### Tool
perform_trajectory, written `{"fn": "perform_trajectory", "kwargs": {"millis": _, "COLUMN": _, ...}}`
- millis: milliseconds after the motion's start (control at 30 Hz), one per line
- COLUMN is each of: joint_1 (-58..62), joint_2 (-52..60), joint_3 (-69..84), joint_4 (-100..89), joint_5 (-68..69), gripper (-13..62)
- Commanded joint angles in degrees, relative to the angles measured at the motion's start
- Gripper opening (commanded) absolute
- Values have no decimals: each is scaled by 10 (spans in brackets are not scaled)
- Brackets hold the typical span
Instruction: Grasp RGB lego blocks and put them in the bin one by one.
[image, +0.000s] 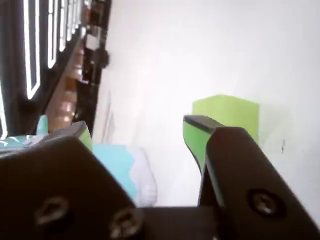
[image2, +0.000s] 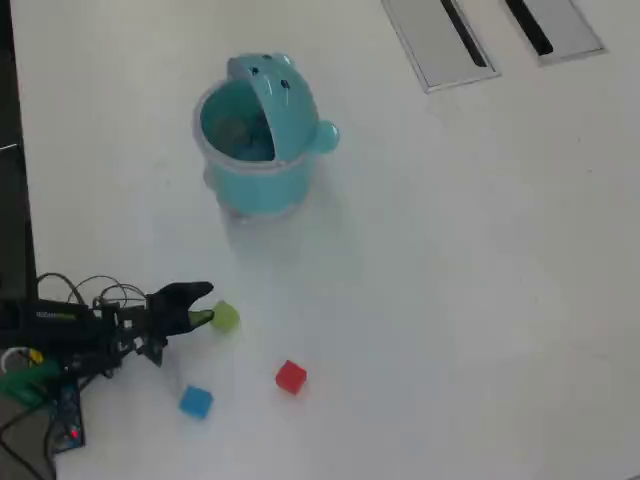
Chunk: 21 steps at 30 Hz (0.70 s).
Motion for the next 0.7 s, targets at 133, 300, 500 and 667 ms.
{"fn": "perform_trajectory", "kwargs": {"millis": 133, "joint_1": -7, "joint_2": 33, "joint_3": 15, "joint_4": -166, "joint_5": -68, "gripper": 329}}
{"fn": "perform_trajectory", "kwargs": {"millis": 300, "joint_1": -5, "joint_2": 33, "joint_3": -14, "joint_4": -144, "joint_5": -236, "gripper": 322}}
{"fn": "perform_trajectory", "kwargs": {"millis": 500, "joint_1": -21, "joint_2": 33, "joint_3": -49, "joint_4": -101, "joint_5": -375, "gripper": 321}}
{"fn": "perform_trajectory", "kwargs": {"millis": 667, "joint_1": -14, "joint_2": 33, "joint_3": -104, "joint_4": -39, "joint_5": -439, "gripper": 322}}
